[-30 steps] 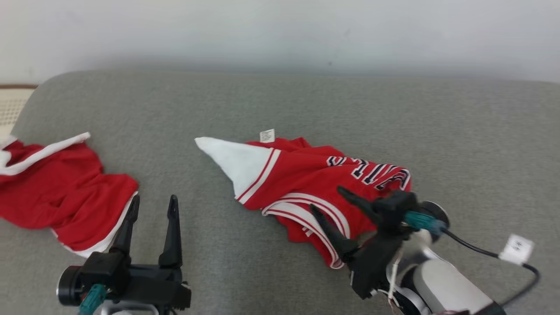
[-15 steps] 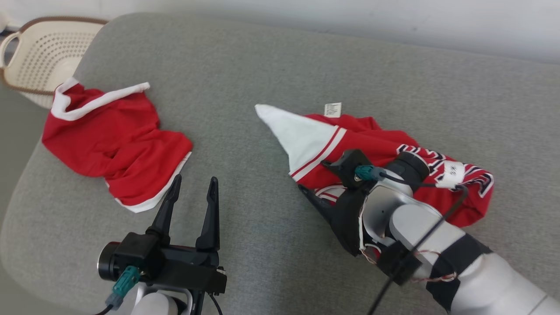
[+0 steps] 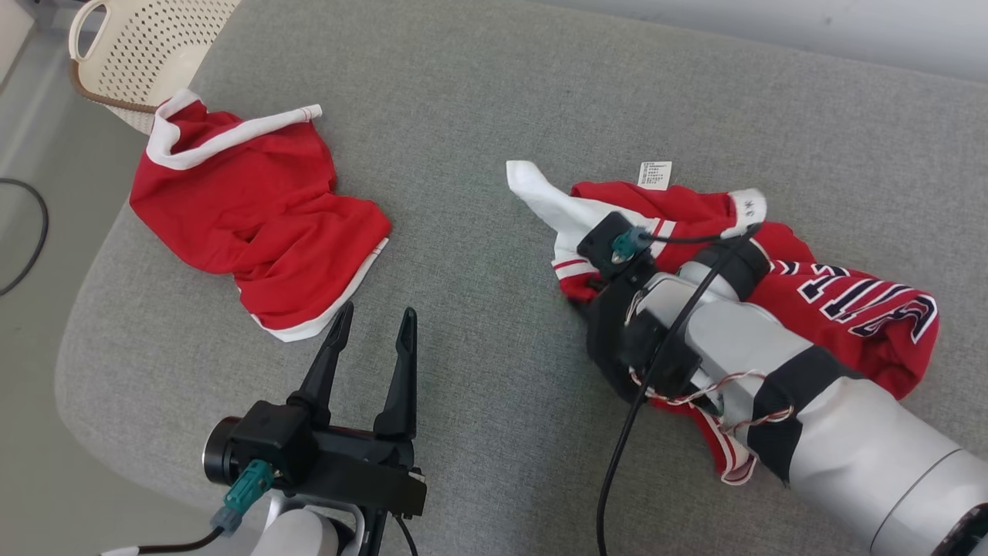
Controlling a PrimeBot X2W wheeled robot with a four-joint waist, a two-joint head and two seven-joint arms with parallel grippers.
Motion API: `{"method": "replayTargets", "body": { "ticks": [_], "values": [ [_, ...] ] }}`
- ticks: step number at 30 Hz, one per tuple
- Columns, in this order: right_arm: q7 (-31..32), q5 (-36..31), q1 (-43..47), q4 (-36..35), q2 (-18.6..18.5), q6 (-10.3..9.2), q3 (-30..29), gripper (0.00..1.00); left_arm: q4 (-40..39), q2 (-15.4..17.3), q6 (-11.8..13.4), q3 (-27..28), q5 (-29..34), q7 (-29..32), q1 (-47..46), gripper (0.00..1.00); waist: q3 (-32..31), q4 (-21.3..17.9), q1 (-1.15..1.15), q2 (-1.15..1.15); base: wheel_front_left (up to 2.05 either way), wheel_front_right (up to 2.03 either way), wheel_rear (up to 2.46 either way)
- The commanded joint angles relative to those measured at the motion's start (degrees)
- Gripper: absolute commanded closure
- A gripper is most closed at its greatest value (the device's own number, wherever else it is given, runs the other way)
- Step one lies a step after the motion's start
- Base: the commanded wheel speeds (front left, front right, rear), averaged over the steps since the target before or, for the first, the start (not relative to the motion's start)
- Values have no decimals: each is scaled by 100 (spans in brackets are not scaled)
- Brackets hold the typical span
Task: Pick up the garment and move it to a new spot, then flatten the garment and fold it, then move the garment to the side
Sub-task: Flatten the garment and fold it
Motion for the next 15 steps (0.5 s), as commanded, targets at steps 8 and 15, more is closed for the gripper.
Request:
{"method": "replayTargets", "body": {
  "ticks": [8,15],
  "values": [
    [-1025,638,184,-359,-226,-3,-506,100,72,0,37,68,60,-15,82,0,-117,-266,0,-1,0,0,0],
    [-1824,785,808,-1110,-776,-3,-1681,100,99,3,-34,283,253,-14,134,0,-199,-735,0,-1,0,0,0]
  ]
}}
